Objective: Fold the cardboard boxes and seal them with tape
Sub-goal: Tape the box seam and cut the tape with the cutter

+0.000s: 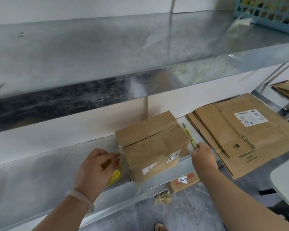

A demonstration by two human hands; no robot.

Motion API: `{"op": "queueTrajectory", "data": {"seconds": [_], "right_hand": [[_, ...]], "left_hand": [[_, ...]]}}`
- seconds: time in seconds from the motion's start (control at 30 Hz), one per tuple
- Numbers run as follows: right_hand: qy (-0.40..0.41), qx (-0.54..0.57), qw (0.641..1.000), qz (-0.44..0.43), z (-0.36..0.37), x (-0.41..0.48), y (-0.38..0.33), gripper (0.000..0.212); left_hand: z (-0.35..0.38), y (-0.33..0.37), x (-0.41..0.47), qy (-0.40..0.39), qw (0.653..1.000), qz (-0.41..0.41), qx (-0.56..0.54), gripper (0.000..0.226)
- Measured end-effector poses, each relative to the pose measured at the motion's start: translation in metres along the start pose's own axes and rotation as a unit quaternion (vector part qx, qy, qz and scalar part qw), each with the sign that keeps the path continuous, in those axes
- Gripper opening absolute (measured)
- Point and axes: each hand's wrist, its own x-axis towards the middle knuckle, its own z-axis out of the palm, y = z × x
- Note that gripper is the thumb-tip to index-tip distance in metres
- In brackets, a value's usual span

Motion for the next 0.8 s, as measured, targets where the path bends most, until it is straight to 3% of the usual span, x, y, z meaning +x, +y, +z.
{"op": "queueTrajectory", "data": {"seconds": [0.1,0.2,0.37,0.47,0.57,0.7,0.8], "right_hand": [[0.064,0.213,0.975,0.004,-0.027,-0.041,-0.011,0.022],[0.048,0.267,0.958,-0.097,-0.049,-0.092,-0.027,0.021],[-0.020,0.213,0.955,-0.205,-0.061,-0.166,-0.061,0.008],[-0.042,0.128,0.957,-0.256,-0.046,-0.194,-0.077,0.014],[-0.042,0.081,0.965,-0.248,-0.027,-0.209,-0.087,0.008],[-0.026,0.024,0.971,-0.235,-0.013,-0.214,-0.098,0.023],[-0.028,-0.024,0.963,-0.265,-0.007,-0.219,-0.102,0.021]], "left_hand": [[-0.004,0.001,0.000,-0.004,0.999,0.013,-0.029,0.014],[-0.008,0.002,0.000,-0.010,0.999,0.022,-0.048,0.006],[-0.013,-0.003,0.001,-0.018,0.999,0.018,-0.031,0.012],[-0.014,-0.010,0.002,-0.022,0.999,0.013,-0.021,0.013],[-0.017,-0.015,0.002,-0.020,0.999,0.010,-0.024,0.016],[-0.019,-0.018,0.002,-0.019,1.000,0.013,-0.015,0.017],[-0.019,-0.020,0.002,-0.024,0.999,0.014,-0.020,0.017]]}}
